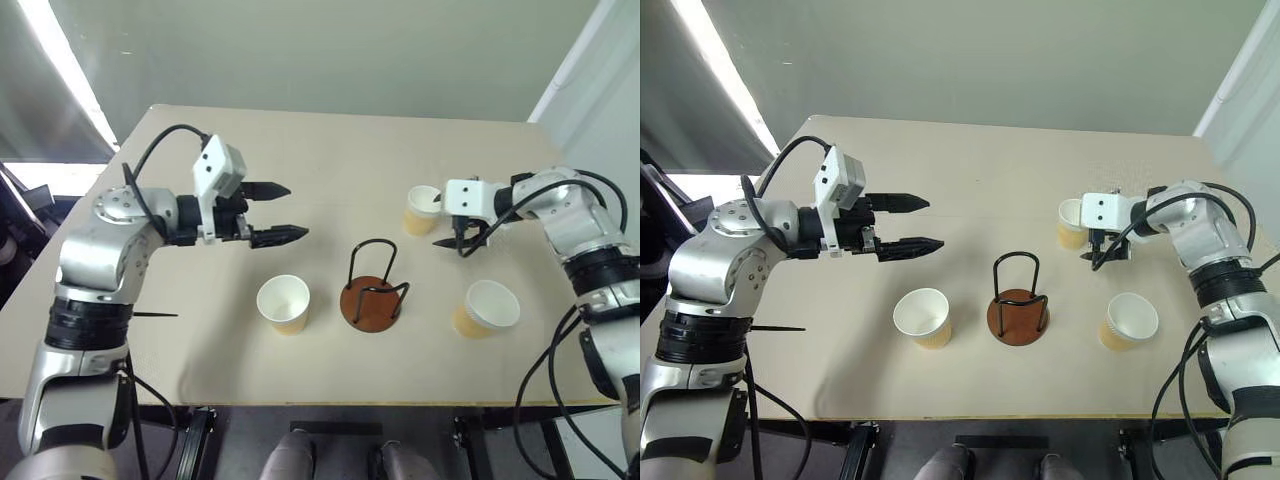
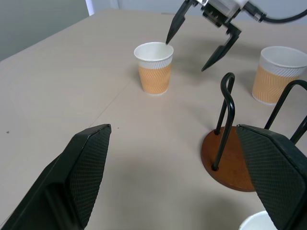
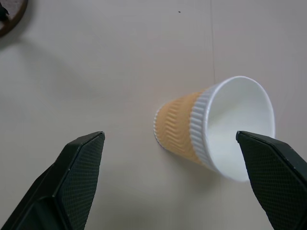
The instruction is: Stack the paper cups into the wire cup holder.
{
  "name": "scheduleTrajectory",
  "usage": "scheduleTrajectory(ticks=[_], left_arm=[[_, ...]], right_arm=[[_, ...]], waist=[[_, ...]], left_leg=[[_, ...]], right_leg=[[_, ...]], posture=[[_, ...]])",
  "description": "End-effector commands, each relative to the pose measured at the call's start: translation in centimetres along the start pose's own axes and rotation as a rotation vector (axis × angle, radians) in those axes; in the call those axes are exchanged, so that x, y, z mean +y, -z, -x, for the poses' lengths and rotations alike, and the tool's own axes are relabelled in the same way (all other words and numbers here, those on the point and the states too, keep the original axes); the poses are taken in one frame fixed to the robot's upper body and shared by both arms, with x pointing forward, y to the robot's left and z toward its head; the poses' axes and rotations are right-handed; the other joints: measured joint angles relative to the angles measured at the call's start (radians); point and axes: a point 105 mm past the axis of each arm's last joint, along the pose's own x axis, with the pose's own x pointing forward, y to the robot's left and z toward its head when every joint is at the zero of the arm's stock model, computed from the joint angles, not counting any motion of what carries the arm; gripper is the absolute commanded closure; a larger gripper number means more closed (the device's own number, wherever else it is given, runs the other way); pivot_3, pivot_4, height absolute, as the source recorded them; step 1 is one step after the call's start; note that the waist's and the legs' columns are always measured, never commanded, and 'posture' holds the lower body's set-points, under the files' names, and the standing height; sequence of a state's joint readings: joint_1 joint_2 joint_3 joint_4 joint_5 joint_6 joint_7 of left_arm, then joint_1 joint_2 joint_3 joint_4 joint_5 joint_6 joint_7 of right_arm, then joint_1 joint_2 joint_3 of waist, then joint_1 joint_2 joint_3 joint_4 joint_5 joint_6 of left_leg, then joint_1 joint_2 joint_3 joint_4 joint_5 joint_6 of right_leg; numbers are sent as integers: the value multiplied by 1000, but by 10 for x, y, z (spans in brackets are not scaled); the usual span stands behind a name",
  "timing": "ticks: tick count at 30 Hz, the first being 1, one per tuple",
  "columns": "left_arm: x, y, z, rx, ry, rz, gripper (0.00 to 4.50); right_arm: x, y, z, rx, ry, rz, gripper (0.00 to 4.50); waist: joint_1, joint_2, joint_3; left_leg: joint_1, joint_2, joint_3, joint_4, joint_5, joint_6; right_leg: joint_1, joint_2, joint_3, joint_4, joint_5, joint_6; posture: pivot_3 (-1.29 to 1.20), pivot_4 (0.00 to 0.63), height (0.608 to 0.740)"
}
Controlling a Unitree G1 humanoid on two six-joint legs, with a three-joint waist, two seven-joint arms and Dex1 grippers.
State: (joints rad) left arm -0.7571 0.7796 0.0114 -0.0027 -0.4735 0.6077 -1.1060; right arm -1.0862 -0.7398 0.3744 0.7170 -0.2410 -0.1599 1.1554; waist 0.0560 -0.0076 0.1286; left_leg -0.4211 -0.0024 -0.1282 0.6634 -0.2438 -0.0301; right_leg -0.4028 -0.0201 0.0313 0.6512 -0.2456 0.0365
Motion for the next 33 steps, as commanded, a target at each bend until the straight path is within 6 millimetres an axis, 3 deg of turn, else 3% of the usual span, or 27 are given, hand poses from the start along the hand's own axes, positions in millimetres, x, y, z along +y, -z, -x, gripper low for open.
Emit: scheduleTrajectory(ticks=[1, 9, 11, 23, 28, 33], left_arm=[[1, -13, 4, -40, -14, -50, 40], [1, -15, 2, -44, -16, -59, 40], [1, -15, 2, -44, -15, -61, 0], [-1, -18, -4, -49, -5, -71, 0], [-1, -19, -6, -47, 4, -77, 0], [-6, -20, -5, -39, 26, -84, 0]], right_arm=[[-14, -6, 3, 11, 40, 55, 0], [-15, -7, -10, 26, 15, 73, 0], [-13, -8, -12, 24, 5, 73, 372], [-9, -7, -13, 26, -32, 71, 4462], [-12, -9, -4, 16, -32, 69, 4462], [-16, -29, 25, -58, -33, 94, 4462]], waist=[[0, 0, 0], [0, 0, 0], [1, 0, 0], [0, 0, 0], [0, 0, 0], [1, 1, 1]], left_leg=[[0, 0, 0, 0, 0, 0], [0, 0, 0, 0, -1, -1], [-1, 0, 0, 0, -1, -2], [-3, 0, 1, 0, 0, -3], [-3, 0, 1, 0, -1, -3], [-5, 0, 1, 0, 0, -3]], right_leg=[[0, 0, 0, 0, 0, 0], [-2, 0, 0, 5, -1, -2], [-2, 0, 0, 5, -1, -2], [-6, 0, 0, 7, -1, -2], [-6, 0, 0, 7, -1, -2], [-7, 0, 0, 7, -1, -2]], posture=[[0, 150, 740], [0, 150, 740], [0, 150, 740], [0, 150, 740], [0, 150, 740], [0, 150, 740]])
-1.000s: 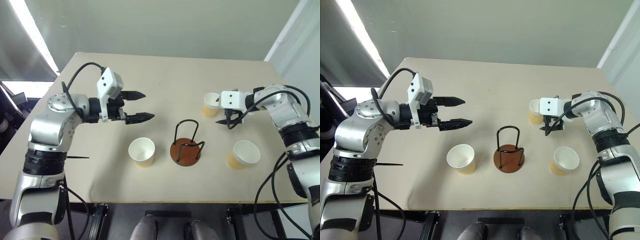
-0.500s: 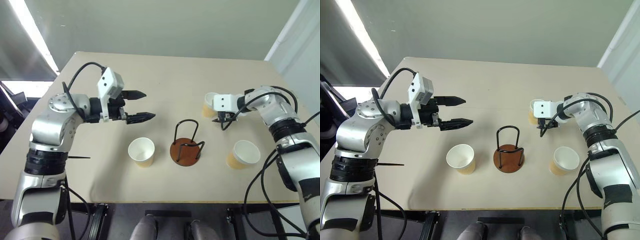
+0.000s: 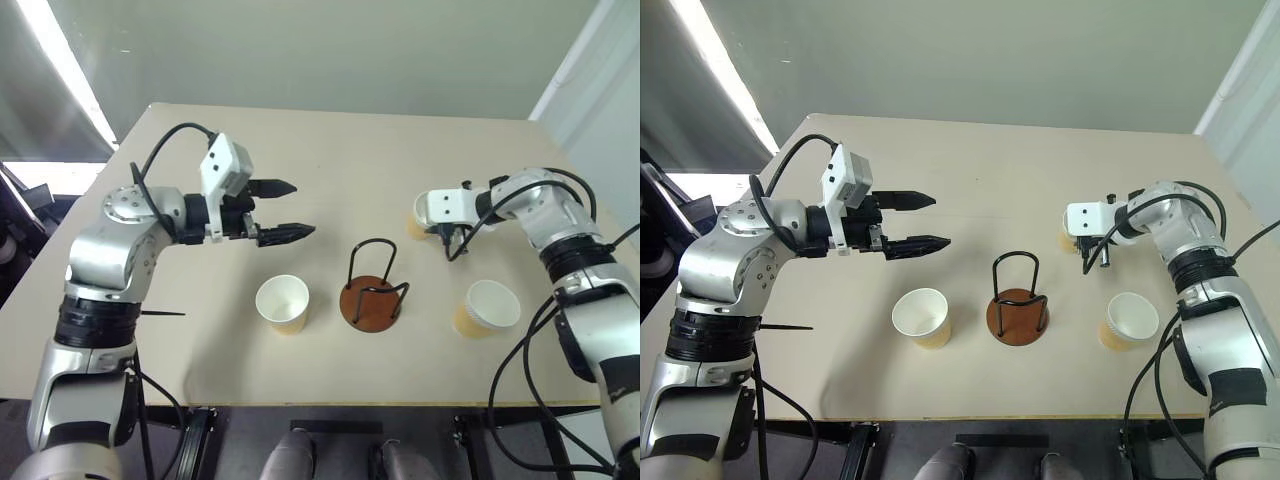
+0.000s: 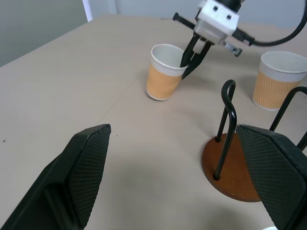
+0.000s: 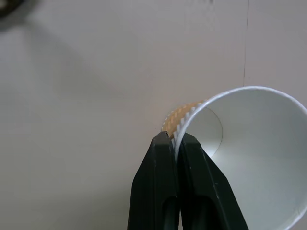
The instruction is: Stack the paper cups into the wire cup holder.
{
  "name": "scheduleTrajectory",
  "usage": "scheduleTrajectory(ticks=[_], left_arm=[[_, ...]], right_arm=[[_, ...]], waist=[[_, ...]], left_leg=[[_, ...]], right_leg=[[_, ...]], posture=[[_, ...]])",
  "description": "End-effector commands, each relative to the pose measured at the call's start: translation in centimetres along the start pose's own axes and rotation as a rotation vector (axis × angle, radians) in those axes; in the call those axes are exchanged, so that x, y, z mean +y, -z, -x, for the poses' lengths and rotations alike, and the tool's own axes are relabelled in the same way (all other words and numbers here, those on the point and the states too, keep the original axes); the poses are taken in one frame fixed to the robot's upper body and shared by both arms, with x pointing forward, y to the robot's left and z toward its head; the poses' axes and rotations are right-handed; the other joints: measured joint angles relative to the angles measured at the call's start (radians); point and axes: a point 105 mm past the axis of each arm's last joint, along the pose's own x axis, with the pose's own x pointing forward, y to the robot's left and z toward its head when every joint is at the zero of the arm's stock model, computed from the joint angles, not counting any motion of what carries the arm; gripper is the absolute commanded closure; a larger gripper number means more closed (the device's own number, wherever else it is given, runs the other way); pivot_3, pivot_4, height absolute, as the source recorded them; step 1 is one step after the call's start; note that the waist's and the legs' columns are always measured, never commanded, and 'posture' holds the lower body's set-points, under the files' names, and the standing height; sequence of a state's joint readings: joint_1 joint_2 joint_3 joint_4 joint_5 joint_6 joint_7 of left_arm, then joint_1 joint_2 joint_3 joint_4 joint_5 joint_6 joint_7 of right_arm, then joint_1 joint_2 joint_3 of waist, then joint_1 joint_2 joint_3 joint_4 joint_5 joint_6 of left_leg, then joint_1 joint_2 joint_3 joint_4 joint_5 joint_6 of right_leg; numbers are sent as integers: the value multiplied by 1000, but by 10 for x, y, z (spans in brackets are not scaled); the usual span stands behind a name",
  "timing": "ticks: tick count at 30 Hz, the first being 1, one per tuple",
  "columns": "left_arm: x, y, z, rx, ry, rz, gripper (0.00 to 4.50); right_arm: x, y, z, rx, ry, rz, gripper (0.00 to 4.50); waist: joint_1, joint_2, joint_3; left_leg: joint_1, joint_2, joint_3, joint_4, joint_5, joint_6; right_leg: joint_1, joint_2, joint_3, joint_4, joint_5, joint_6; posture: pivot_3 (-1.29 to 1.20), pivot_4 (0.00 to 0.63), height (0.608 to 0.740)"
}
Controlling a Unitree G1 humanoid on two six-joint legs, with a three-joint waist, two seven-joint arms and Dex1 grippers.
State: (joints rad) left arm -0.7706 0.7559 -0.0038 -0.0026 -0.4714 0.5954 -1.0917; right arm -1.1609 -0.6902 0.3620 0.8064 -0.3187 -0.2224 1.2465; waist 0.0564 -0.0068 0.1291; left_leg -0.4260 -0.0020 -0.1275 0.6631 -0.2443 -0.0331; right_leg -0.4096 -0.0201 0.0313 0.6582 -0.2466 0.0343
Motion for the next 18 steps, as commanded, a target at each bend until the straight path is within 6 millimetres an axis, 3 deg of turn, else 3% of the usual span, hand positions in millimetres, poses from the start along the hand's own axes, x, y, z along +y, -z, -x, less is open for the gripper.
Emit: scheduleTrajectory(ticks=[1, 4, 10, 18], left_arm=[[-5, -17, 2, -18, 24, -72, 0], [-11, -18, 4, -13, 58, -77, 0], [-28, -26, 6, -27, 176, -86, 0], [-36, -35, 5, -42, 257, -89, 0]], right_arm=[[-13, -33, 45, -105, 64, 67, 4462], [-4, -66, 78, -178, 65, 119, 4462], [28, -118, 116, -297, -14, 142, 4462], [65, -153, 126, -377, -151, 137, 4462]], waist=[[1, 0, 0], [0, 0, 0], [-4, 0, 0], [-5, 0, 0]], left_leg=[[0, 0, 0, 0, 0, 0], [-4, 0, 0, 0, 0, 0], [-3, 1, 0, 1, 1, -1], [2, 0, -1, 1, 1, -1]], right_leg=[[0, 0, 0, 0, 0, 0], [-2, 0, -1, -2, 0, 0], [0, 1, -1, -4, 0, 0], [3, 1, -1, -8, 0, 0]], posture=[[0, 150, 740], [0, 150, 740], [0, 150, 740], [0, 150, 740]])
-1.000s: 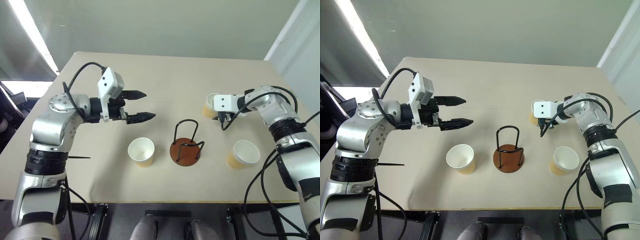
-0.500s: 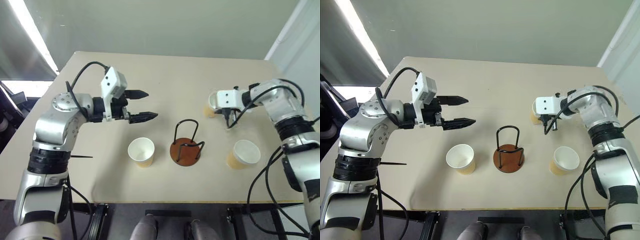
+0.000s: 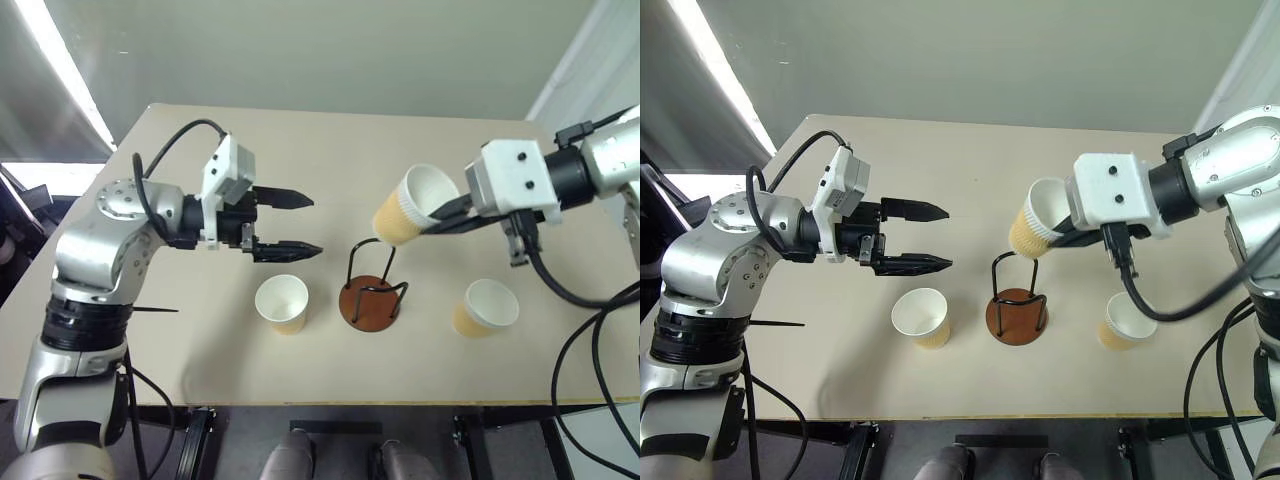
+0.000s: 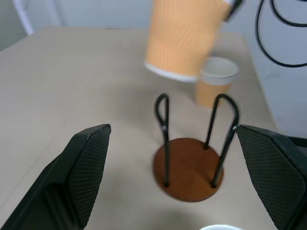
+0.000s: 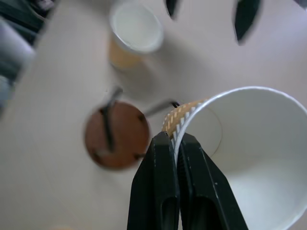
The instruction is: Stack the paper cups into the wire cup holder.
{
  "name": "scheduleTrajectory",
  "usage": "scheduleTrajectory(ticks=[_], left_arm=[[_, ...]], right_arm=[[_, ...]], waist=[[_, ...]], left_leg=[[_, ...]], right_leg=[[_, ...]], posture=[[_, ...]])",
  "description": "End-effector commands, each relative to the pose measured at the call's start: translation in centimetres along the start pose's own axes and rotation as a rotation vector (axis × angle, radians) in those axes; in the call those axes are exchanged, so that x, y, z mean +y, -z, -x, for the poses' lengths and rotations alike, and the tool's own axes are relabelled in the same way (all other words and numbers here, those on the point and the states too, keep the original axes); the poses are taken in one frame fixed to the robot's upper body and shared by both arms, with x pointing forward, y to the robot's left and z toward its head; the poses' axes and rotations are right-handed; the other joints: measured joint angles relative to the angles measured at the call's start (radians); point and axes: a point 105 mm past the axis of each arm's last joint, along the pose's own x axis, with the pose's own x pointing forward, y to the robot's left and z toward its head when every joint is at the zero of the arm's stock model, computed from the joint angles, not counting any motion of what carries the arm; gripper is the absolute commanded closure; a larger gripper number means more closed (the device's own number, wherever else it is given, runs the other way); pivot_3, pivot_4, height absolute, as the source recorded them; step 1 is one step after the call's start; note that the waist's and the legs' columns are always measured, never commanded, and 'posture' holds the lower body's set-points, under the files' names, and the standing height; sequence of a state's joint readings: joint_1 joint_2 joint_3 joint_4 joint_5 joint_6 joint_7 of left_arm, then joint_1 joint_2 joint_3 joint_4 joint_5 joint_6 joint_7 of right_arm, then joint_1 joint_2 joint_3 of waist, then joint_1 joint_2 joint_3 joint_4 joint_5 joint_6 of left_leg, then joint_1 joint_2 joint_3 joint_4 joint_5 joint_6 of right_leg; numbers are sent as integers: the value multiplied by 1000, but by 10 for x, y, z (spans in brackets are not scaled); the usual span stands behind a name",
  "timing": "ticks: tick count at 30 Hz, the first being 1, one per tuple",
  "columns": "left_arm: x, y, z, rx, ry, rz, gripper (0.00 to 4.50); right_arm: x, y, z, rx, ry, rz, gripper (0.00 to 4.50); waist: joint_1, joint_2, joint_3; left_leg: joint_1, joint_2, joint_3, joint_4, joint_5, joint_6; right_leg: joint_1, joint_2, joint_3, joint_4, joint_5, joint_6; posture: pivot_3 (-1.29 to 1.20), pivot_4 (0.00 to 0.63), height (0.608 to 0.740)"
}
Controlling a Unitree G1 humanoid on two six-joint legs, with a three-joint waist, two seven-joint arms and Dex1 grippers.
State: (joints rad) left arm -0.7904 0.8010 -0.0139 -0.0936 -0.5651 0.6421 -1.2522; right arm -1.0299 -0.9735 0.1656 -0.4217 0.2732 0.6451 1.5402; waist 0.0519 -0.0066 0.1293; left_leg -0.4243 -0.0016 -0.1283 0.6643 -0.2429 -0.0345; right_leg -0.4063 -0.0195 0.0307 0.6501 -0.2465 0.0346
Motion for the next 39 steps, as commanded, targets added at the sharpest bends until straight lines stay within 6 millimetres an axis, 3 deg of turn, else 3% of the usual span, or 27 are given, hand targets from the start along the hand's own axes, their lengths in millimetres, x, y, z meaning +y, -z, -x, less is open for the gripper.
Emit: scheduleTrajectory(ticks=[1, 17, 23, 27, 36, 39], left_arm=[[-2, -14, 0, -12, 23, -51, 0], [-2, -14, 0, -15, 2, -55, 0], [-2, -13, 0, -14, -3, -55, 0], [-1, -11, 0, -13, -6, -54, 0], [-2, -11, -3, -27, 4, -52, 0], [-6, -12, -4, -40, 18, -54, 0]], right_arm=[[6, -14, 4, -19, 1, 23, 4462], [8, 13, -21, 69, -64, 78, 4462], [12, 19, -22, 88, -77, 95, 4462], [12, 19, -22, 81, -67, 94, 3585], [1, 15, -19, 27, 35, 67, 444], [-5, 13, -15, 1, 91, 41, 444]], waist=[[0, 0, 0], [-1, 0, 0], [-1, 0, 0], [-2, 0, 0], [-1, 0, 0], [-1, 0, 0]], left_leg=[[0, 0, 0, 0, 0, 0], [1, 0, 0, 0, 0, 2], [0, 0, 0, 1, 0, 2], [0, 0, 0, 1, 0, 2], [0, 0, 0, 1, 0, 2], [0, 0, 0, 1, 0, 2]], right_leg=[[0, 0, 0, 0, 0, 0], [0, 0, 0, 0, 0, 0], [0, 0, 0, 0, 0, 0], [0, 0, 0, 0, 0, 0], [0, 0, 0, 1, 0, 0], [0, 0, 0, 0, 0, 0]], posture=[[0, 150, 740], [0, 150, 740], [0, 150, 740], [0, 150, 740], [0, 150, 740], [0, 150, 740]])
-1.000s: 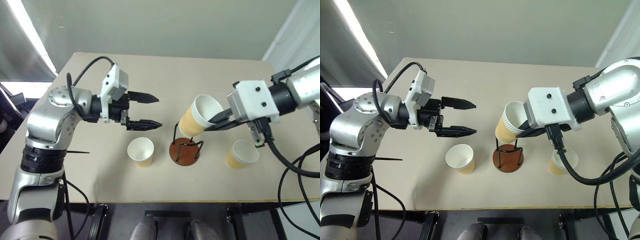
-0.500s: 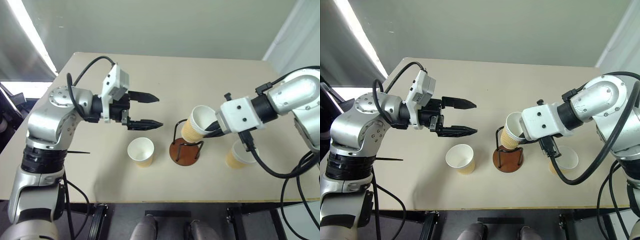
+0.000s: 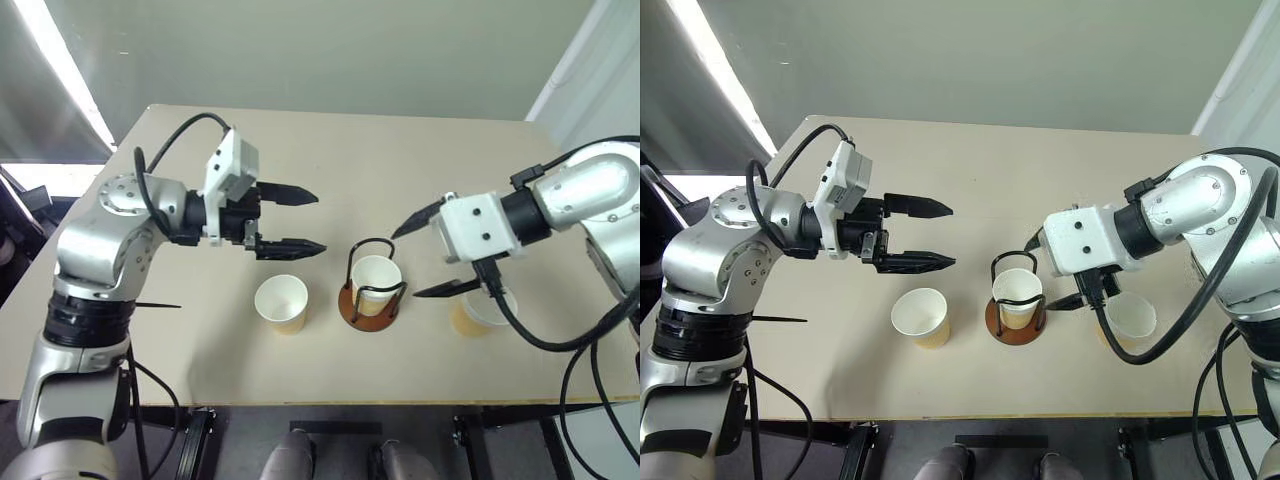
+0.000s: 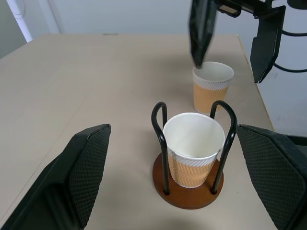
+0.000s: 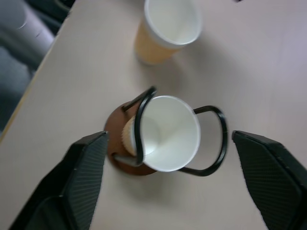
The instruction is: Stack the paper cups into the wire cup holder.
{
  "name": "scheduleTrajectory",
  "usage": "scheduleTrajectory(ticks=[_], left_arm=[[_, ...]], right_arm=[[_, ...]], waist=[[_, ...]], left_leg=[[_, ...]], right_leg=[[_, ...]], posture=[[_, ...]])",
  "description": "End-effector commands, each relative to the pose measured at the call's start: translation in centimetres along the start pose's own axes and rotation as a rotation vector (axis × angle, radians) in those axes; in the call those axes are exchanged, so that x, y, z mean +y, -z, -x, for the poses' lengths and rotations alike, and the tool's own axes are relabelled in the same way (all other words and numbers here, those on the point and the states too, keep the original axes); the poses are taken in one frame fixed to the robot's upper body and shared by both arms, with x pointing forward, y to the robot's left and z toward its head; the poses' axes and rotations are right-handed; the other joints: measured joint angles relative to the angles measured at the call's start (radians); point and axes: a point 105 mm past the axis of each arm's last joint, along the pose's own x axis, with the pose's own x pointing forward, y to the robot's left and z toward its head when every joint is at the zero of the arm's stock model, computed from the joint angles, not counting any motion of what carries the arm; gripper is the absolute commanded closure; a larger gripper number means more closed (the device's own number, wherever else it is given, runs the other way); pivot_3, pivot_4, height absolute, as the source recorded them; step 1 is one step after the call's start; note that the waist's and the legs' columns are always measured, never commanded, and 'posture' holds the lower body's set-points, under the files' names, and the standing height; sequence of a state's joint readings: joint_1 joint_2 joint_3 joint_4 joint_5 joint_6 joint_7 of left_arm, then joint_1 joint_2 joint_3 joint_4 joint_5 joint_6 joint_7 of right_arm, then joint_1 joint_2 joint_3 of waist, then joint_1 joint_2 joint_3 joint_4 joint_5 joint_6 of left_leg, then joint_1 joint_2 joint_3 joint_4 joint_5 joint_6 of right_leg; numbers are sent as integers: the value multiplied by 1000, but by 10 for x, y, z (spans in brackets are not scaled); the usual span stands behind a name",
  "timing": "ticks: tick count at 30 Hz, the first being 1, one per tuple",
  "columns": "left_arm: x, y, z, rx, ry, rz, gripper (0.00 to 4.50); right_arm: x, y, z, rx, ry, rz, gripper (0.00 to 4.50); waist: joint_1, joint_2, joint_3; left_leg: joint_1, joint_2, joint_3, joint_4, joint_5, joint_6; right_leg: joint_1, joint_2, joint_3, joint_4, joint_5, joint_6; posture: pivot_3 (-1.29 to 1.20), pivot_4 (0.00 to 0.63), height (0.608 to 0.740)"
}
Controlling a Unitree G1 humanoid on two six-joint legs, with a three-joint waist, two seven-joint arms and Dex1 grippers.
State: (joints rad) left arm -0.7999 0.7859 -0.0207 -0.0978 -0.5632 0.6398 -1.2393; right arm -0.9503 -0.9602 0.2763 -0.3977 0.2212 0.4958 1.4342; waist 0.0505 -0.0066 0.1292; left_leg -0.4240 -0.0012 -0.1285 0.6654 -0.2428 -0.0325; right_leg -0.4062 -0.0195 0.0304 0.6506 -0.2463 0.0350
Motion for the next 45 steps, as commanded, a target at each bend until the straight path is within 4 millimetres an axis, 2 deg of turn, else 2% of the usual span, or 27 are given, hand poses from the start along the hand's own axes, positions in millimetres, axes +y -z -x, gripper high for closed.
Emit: scheduleTrajectory(ticks=[1, 7, 11, 16, 23, 26, 34, 41, 44, 45], left_arm=[[-7, -10, 0, -33, 20, -46, 0], [-13, -10, 0, -47, 44, -76, 0], [-19, -11, -2, -59, 72, -75, 0], [-25, -10, -10, -68, 129, -79, 0], [-24, -11, -14, -70, 142, -85, 0], [-24, -11, -14, -68, 142, -85, 0], [-23, -12, -13, -55, 128, -85, 0], [-23, -12, -11, -46, 120, -83, 0], [-23, -12, -11, -42, 118, -82, 0], [-24, -12, -10, -40, 118, -82, 0]], right_arm=[[-11, -6, 16, -29, 109, -7, 444], [-4, -6, 28, -76, 162, -143, 444], [28, 5, 31, -29, 95, -271, 444], [60, 34, 35, 121, 39, -399, 444], [75, 63, 35, 253, 18, -395, 444], [78, 69, 33, 265, 3, -388, 444], [98, 99, 20, 335, -71, -371, 444], [103, 118, 13, 376, -98, -351, 444], [102, 118, 10, 370, -101, -345, 1044], [102, 118, 9, 364, -99, -344, 1388]], waist=[[0, 0, 0], [2, 0, 0], [8, 0, 0], [8, 0, 0], [4, 0, 0], [4, 0, 0], [6, 0, 0], [4, 0, 0], [4, 0, 0], [4, 0, 0]], left_leg=[[0, 0, 0, 0, 0, 0], [0, 0, 0, 0, 0, 0], [-1, 0, 0, 0, 0, 0], [1, 0, 0, 0, 0, 0], [5, 0, 1, 1, 0, 0], [5, 0, 1, 1, 0, 1], [5, 0, 1, 2, 0, 3], [5, 0, 1, 2, 0, 3], [5, 0, 1, 2, 0, 3], [5, 0, 1, 2, 0, 3]], right_leg=[[0, 0, 0, 0, 0, 0], [0, 0, 0, 0, 0, 0], [1, 0, -1, -1, 0, 0], [3, 0, 0, -2, 0, 1], [7, 0, 1, -1, 1, 3], [7, 0, 1, -1, 1, 3], [8, 0, 1, -2, 2, 5], [8, 0, 1, -2, 2, 5], [8, 0, 1, -2, 2, 5], [8, 0, 1, -2, 2, 5]], posture=[[0, 150, 740], [0, 150, 740], [0, 150, 740], [0, 150, 740], [0, 150, 740], [0, 150, 740], [0, 150, 740], [0, 150, 740], [0, 150, 740], [0, 150, 740]])
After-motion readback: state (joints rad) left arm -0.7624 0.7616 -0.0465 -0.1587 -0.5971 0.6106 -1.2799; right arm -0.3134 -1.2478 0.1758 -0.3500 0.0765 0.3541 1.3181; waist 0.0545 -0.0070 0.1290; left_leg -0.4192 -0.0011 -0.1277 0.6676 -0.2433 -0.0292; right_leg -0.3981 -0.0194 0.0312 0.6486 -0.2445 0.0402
